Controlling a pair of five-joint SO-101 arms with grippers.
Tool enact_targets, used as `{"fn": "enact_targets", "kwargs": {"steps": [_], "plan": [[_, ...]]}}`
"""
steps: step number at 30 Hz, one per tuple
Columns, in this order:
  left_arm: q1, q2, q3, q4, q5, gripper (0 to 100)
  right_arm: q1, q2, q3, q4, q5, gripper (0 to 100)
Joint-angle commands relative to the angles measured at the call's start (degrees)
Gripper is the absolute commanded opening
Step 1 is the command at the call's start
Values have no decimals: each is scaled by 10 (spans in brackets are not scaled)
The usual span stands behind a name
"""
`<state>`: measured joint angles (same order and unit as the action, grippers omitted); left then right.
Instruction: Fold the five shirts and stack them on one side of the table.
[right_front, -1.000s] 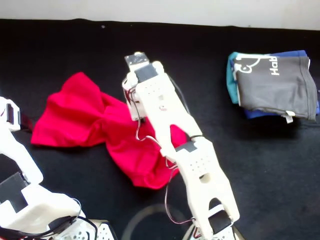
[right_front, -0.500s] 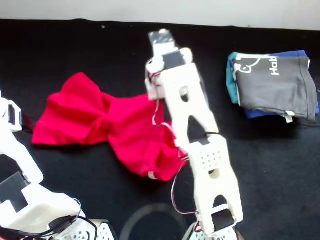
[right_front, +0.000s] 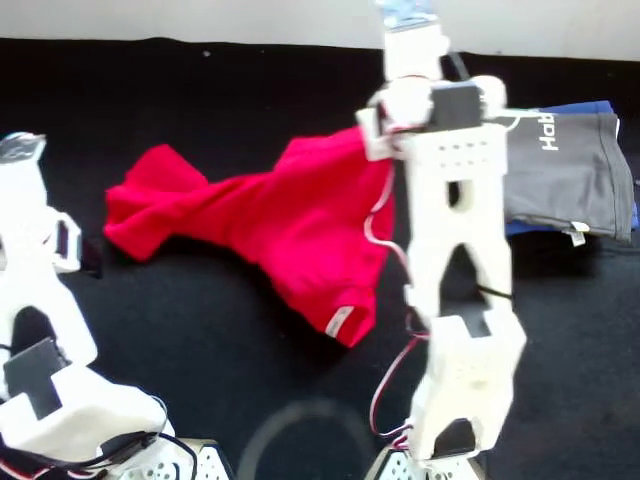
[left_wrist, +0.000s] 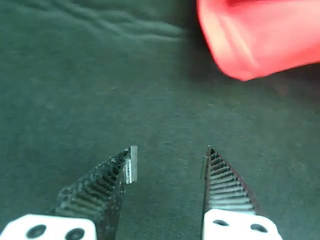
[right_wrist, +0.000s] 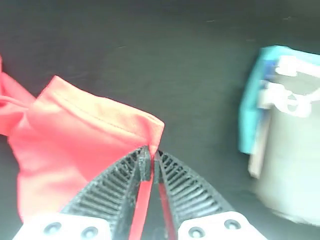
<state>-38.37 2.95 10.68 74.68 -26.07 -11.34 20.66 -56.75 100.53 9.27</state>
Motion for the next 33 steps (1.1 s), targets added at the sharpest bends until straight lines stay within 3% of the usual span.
{"fn": "enact_targets", "kwargs": {"steps": [1, 8, 12, 33], "plan": [[58, -2, -7, 10, 0, 220, 58, -54, 15, 4, 30, 6], [206, -3, 2, -16, 38, 220, 61, -54, 21, 4, 30, 6], [257, -1, -7, -50, 67, 220, 51, -54, 21, 4, 31, 6], [295, 126, -5, -190, 69, 222, 39, -54, 21, 5, 33, 6]]}}
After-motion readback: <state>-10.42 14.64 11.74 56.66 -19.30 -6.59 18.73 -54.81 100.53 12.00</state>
